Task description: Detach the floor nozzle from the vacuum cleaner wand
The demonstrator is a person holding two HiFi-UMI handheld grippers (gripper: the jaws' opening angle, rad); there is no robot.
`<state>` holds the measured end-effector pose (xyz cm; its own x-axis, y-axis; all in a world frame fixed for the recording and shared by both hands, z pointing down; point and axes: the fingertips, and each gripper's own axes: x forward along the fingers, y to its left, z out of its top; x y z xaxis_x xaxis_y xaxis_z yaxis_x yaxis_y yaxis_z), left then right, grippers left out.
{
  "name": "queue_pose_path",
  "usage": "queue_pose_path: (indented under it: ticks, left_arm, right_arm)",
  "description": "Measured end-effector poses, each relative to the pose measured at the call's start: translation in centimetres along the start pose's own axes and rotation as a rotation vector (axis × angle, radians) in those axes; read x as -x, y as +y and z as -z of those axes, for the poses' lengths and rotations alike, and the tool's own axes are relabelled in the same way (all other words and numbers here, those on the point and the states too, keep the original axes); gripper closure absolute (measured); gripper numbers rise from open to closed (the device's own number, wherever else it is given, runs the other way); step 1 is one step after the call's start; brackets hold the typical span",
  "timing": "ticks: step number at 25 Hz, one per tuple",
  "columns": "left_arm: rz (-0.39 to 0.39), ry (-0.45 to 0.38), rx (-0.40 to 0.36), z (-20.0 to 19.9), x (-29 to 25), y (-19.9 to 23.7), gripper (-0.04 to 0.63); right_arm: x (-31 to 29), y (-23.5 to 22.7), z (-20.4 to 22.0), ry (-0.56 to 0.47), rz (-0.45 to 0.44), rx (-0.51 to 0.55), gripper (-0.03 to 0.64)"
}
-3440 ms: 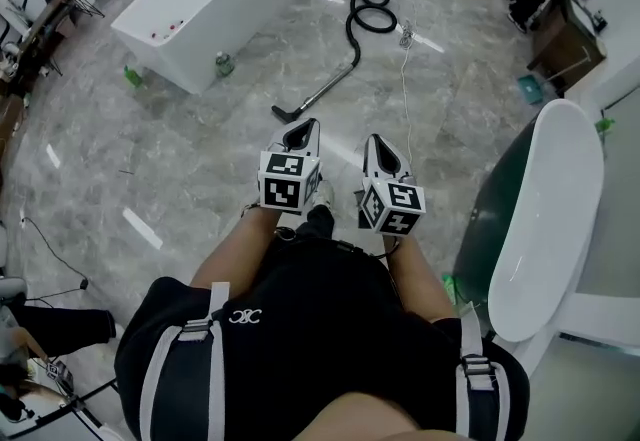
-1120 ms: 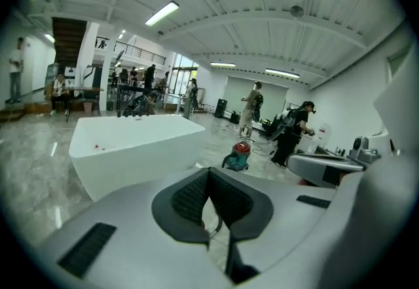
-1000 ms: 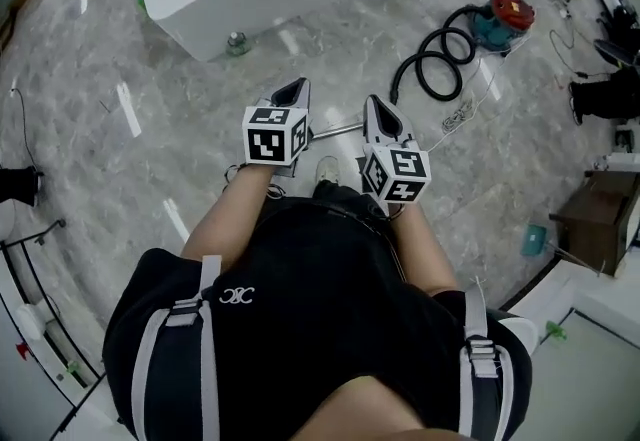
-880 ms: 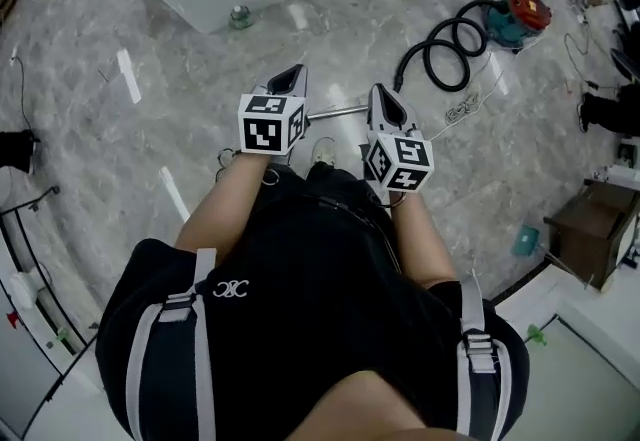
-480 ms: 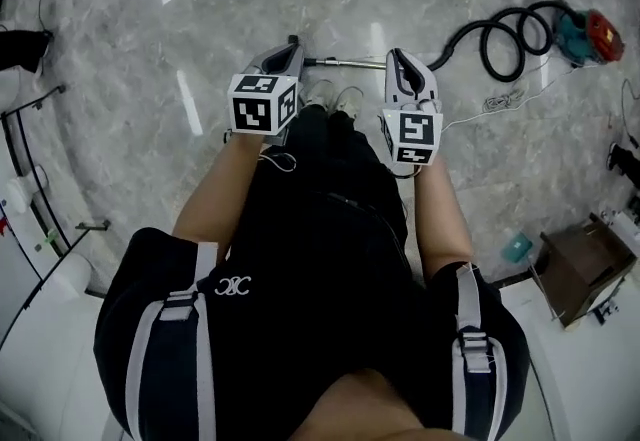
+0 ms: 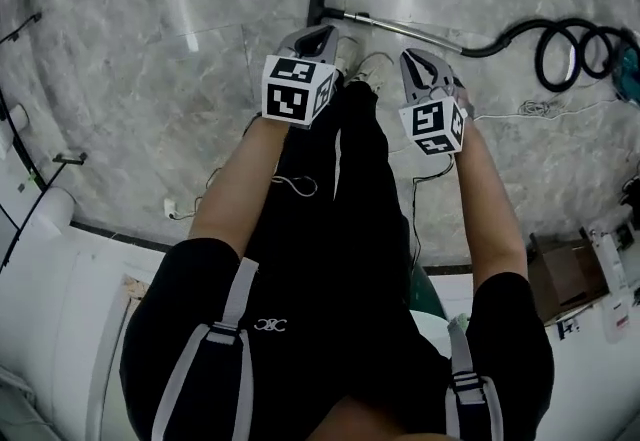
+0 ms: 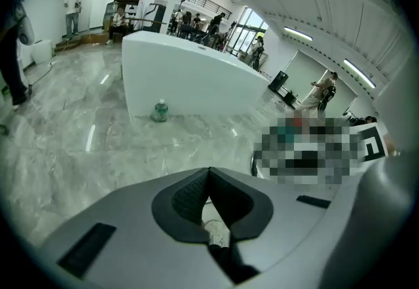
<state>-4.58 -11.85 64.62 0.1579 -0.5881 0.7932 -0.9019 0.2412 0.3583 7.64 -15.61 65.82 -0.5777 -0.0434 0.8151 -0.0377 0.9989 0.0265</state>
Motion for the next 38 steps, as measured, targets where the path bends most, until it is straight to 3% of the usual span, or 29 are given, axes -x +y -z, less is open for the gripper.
queue_pose_path:
  ticks: [4,8,12,16,20,23,28,30,34,36,38]
  left_arm:
    - [0.013,0.022,0.039,3.5,-6.3,3.0,0.594]
    - [0.050,0.047,0.048,7.3,-10.5,4.8,0.595]
    - [0.058,0.095,0.055,10.7,-14.2,7.7,0.594]
    - [0.051,0.155,0.060,14.2,-17.3,9.3,0.595]
    - [0.057,0.177,0.060,16.7,-19.7,10.1,0.595]
    - [0.071,0.201,0.068,18.6,-20.8,10.6,0.595]
    - [0.072,0.223,0.075,20.7,-22.8,12.3,0.595]
    - [0.073,0.252,0.080,21.3,-23.0,12.4,0.595]
    - [0.112,0.300,0.066,21.0,-22.3,11.0,0.595]
    - [0.130,0.290,0.098,20.4,-22.0,10.0,0.595]
    - [0.147,0.251,0.179,19.5,-21.9,9.2,0.594]
  right_arm:
    - [-9.1,1.9,4.5,0.064,-0.109,0.129,0.571]
    - [-17.9,4.3,10.6,0.186,-0.217,0.141,0.477]
    - [-26.5,4.4,16.5,0.287,-0.239,0.104,0.413]
    - [-33.4,4.3,22.8,0.400,-0.232,0.108,0.394]
    - [-38.6,5.1,29.2,0.533,-0.250,0.233,0.393]
    - [-41.2,6.2,32.3,0.553,-0.297,0.351,0.394]
    - [-44.9,4.6,34.9,0.621,-0.278,0.421,0.397]
    - [-45.2,4.9,35.4,0.646,-0.289,0.451,0.430]
    - [-43.5,4.8,34.5,0.633,-0.313,0.428,0.431]
    - [-41.8,3.9,33.0,0.592,-0.320,0.408,0.431]
    - [-40.1,2.6,30.7,0.539,-0.316,0.388,0.431]
